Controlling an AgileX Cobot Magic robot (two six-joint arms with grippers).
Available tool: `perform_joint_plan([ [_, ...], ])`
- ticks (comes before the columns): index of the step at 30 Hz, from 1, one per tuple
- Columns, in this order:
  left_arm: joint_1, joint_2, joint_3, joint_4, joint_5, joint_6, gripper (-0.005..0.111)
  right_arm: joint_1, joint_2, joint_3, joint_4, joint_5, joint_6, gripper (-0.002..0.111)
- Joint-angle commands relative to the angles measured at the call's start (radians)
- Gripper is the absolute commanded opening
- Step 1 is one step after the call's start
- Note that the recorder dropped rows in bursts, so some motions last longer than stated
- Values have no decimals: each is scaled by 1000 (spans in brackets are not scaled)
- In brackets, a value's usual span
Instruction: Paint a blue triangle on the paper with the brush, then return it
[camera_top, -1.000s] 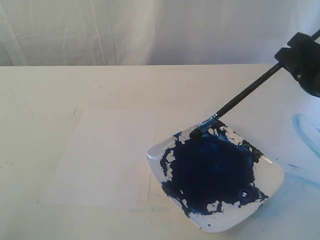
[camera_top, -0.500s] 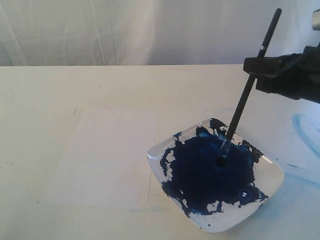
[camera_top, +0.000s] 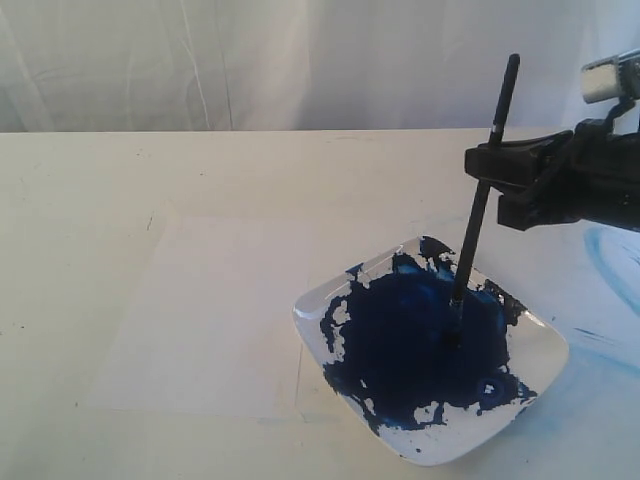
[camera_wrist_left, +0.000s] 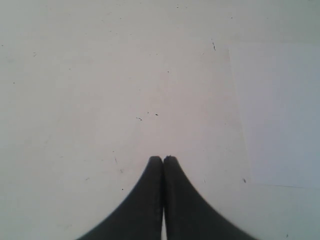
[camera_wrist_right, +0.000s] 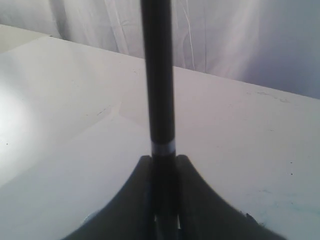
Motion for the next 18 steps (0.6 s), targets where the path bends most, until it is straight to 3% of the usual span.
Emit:
perform_joint_plan([
  [1,-5,-4,5,-2,1,-4,0,-6,6,-4,-4,-19,-35,0],
  [8,-5,-4,5,-2,1,-4,0,-6,6,-4,-8,-22,-48,0],
  [18,-5,-4,5,-2,1,-4,0,-6,6,-32,15,-224,-55,0],
])
